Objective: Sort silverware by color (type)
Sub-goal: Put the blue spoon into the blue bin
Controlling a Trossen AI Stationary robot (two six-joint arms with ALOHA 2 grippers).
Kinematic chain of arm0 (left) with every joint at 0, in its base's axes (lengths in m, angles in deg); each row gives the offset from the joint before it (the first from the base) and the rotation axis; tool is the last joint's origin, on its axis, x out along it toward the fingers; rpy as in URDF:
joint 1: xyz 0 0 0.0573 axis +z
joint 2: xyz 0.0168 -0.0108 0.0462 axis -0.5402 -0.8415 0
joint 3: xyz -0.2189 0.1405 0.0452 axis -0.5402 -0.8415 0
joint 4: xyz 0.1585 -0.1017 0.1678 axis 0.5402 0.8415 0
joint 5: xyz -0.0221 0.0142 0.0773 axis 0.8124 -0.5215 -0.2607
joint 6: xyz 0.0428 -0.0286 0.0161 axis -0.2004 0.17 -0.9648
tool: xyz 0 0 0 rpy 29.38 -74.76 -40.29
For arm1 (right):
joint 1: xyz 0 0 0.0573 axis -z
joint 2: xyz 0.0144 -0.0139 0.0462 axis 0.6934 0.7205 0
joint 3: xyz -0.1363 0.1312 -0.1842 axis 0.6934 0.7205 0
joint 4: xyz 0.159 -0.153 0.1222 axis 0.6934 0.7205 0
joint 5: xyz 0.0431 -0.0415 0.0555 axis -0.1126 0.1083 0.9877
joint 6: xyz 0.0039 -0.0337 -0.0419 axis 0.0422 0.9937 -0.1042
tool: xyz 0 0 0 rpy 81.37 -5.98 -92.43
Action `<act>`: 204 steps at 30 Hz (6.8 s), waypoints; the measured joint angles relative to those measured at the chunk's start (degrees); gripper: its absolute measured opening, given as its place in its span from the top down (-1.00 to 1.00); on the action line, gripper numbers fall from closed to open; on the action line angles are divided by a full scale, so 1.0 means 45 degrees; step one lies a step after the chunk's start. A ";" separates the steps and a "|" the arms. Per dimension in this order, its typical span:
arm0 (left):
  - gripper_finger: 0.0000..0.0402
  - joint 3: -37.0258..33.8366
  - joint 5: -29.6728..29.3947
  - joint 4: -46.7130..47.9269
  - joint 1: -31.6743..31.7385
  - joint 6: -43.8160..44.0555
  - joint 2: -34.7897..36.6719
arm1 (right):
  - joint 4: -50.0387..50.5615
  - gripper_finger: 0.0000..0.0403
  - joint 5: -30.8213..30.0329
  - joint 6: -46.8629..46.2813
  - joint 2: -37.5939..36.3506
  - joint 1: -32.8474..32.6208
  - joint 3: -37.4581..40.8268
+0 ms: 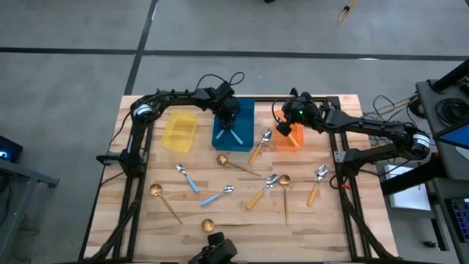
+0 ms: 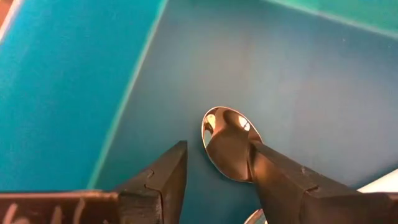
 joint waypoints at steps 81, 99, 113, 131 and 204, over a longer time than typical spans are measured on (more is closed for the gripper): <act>1.00 0.1341 0.0661 0.1692 -0.0019 0.4899 0.1120 | 0.0083 0.96 -0.0005 0.0301 0.0000 0.0000 0.0000; 0.76 0.1428 -0.0894 0.3247 -0.0816 0.5090 0.0918 | 0.0087 0.96 -0.0001 0.0298 0.0000 0.0004 0.0000; 0.40 0.1318 -0.2196 0.2233 -0.1230 0.4674 0.0724 | 0.0355 0.96 0.0000 0.0300 0.0000 0.0005 0.0000; 0.43 0.0908 -0.3036 0.2242 -0.1457 0.2003 0.0406 | 0.0359 0.96 -0.0004 0.0301 0.0000 0.0005 0.0000; 0.11 0.0869 -0.3774 0.1679 -0.1574 0.0807 -0.0054 | 0.0362 0.96 -0.0004 0.0311 0.0000 0.0002 0.0000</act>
